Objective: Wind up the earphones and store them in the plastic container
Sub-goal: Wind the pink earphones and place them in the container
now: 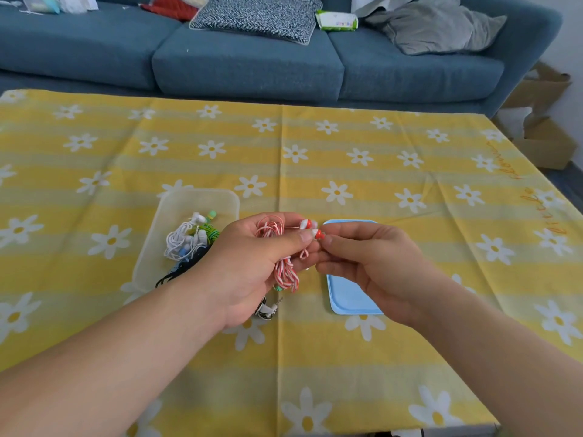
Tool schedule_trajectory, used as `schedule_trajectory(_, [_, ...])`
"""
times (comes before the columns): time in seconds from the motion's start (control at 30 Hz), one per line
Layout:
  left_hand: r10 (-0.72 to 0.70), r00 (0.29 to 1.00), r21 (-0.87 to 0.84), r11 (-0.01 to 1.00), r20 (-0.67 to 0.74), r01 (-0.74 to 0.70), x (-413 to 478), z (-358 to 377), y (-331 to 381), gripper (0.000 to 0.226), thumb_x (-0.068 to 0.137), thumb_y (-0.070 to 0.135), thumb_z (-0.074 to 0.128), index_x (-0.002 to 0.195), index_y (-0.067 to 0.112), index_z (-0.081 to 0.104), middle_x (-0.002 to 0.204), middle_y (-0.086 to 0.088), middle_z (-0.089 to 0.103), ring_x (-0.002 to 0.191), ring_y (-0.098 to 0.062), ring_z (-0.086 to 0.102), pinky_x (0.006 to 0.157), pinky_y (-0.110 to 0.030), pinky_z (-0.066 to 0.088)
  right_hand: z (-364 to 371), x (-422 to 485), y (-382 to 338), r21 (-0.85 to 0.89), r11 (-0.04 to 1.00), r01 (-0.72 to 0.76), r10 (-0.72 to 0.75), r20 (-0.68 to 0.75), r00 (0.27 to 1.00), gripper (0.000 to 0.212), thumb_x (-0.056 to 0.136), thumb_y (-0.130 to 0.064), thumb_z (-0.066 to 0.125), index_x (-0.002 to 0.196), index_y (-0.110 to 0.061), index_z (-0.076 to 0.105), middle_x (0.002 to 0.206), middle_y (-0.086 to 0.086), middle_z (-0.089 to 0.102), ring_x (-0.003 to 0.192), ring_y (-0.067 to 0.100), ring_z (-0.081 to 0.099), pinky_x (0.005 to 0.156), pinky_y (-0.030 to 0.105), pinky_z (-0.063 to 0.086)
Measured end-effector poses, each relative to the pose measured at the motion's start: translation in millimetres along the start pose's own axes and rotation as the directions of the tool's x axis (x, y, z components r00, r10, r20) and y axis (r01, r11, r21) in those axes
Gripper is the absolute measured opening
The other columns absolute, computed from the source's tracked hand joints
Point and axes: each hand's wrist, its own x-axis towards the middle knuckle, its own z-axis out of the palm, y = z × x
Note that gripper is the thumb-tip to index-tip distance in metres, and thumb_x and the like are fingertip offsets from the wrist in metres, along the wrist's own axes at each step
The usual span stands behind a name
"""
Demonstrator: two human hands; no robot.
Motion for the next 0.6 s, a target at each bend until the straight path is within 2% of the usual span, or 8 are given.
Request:
schedule_trajectory(0.1, [0.014, 1.0, 0.029, 0.999, -0.005, -0.014, -0.5, -0.3, -0.8, 0.035, 0.085, -0.006, 0.074, 0.119, 0.0, 0.068, 0.106, -0.021, 0.077, 0.099, -0.035, 0.076, 0.079, -0.036, 0.065, -0.8, 0.7, -0.8, 0.008, 1.0, -0.007, 0.007, 0.007, 1.0, 0.022, 0.09, 0.003, 0.068, 0.11, 0.011, 0.071, 0.098, 0.029, 0.074, 0.085, 0.029, 0.074, 0.072, 0.028, 0.062])
schedule_trajectory(0.3, [0.042, 0.999, 0.043, 0.998, -0.011, -0.041, -3.4, 2.9, -1.0, 0.034, 0.088, -0.014, 0.068, 0.118, 0.001, 0.068, 0.105, -0.018, 0.078, 0.084, -0.027, 0.078, 0.075, -0.034, 0.065, -0.8, -0.5, -2.4, -0.088, 0.996, -0.01, 0.012, 0.022, 1.0, 0.025, 0.089, -0.004, 0.073, 0.112, 0.006, 0.072, 0.106, 0.028, 0.075, 0.103, 0.037, 0.074, 0.074, 0.03, 0.06])
schedule_trajectory(0.5, [0.084, 0.996, 0.105, 0.991, -0.031, -0.08, -2.8, 2.4, -1.7, 0.033, 0.087, -0.017, 0.066, 0.114, 0.002, 0.07, 0.105, -0.02, 0.078, 0.081, -0.025, 0.077, 0.078, -0.039, 0.065, 1.3, -2.5, -3.0, -0.076, 0.997, 0.0, -0.001, -0.012, 1.0, 0.022, 0.088, -0.001, 0.071, 0.109, 0.003, 0.074, 0.098, 0.024, 0.078, 0.092, 0.029, 0.077, 0.073, 0.03, 0.06])
schedule_trajectory(0.6, [0.107, 0.994, 0.145, 0.984, -0.029, -0.101, -3.2, 2.4, -1.8, 0.03, 0.087, -0.016, 0.067, 0.11, 0.003, 0.071, 0.103, -0.021, 0.077, 0.08, -0.027, 0.077, 0.079, -0.041, 0.065, 0.6, -3.0, -2.6, -0.059, 0.998, -0.008, 0.007, -0.015, 1.0, 0.027, 0.086, -0.001, 0.074, 0.111, 0.006, 0.073, 0.102, 0.025, 0.077, 0.096, 0.032, 0.077, 0.074, 0.03, 0.061])
